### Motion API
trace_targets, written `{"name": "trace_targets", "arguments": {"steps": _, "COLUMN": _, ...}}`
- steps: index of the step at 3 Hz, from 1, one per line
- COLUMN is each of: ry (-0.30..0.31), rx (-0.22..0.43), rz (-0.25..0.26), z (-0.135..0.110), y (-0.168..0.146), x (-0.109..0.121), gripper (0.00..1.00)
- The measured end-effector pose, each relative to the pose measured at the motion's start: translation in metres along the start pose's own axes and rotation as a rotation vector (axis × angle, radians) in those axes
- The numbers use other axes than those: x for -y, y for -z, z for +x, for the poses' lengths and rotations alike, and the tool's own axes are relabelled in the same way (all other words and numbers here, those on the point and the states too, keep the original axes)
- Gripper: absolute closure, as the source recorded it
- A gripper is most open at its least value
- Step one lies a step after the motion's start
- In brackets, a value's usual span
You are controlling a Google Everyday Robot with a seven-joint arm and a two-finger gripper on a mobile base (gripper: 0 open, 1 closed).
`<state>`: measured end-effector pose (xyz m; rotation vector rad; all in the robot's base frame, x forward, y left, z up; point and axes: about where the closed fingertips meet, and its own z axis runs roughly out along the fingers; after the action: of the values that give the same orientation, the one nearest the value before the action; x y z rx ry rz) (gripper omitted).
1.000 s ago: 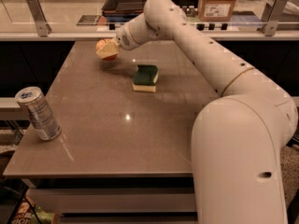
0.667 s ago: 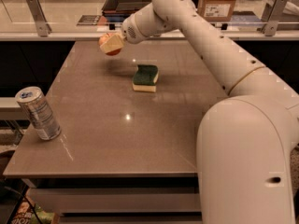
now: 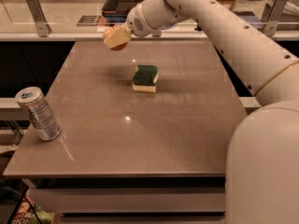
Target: Move apple near redbull can
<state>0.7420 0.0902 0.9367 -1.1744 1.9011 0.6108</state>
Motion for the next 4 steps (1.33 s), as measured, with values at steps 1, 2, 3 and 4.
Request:
{"name": "trace_targets", "arguments": {"steps": 1, "ry": 0.006, "rx": -0.007, "rz": 0.02, "z": 0.001, "y": 0.021, "x": -0.023, "gripper": 1.0}}
{"name": "trace_targets", "arguments": {"steps": 2, "ry": 0.007, "rx": -0.005, "rz": 0.018, "z": 0.007, "y": 0.039, "x": -0.045, "gripper": 1.0}}
{"name": "trace_targets", "arguments": {"steps": 3, "ry": 0.002, "rx": 0.0, "rz": -0.009, "z": 0.015, "y": 0.057, "x": -0.061, "gripper": 1.0}}
{"name": "trace_targets", "arguments": {"steps": 4, "ry": 0.004, "rx": -0.001, "rz": -0.061, "z": 0.026, "y": 0.072, "x": -0.078, "gripper": 1.0}}
